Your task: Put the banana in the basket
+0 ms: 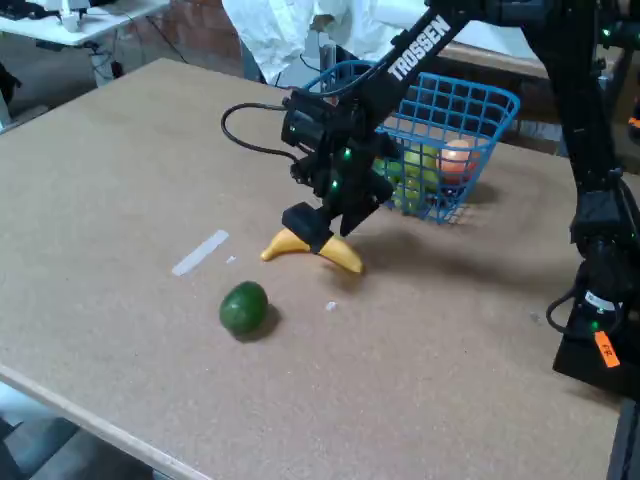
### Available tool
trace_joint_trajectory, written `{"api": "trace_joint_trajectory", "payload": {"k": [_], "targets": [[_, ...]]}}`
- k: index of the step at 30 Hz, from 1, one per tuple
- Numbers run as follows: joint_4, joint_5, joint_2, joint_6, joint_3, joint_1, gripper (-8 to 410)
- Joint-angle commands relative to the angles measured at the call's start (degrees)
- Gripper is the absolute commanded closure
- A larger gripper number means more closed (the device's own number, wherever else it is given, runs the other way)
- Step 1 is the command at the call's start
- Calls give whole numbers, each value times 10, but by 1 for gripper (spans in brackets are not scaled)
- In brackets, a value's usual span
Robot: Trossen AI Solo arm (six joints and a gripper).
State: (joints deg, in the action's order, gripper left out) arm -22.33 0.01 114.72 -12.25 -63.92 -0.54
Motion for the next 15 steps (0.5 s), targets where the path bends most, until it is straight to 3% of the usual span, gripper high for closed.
{"api": "trace_joint_trajectory", "payload": {"k": [1, 11, 15], "targets": [[10, -1, 6, -4, 4, 0, 95], [31, 1, 38, 1, 2, 0, 97], [46, 1, 38, 0, 2, 0, 121]]}}
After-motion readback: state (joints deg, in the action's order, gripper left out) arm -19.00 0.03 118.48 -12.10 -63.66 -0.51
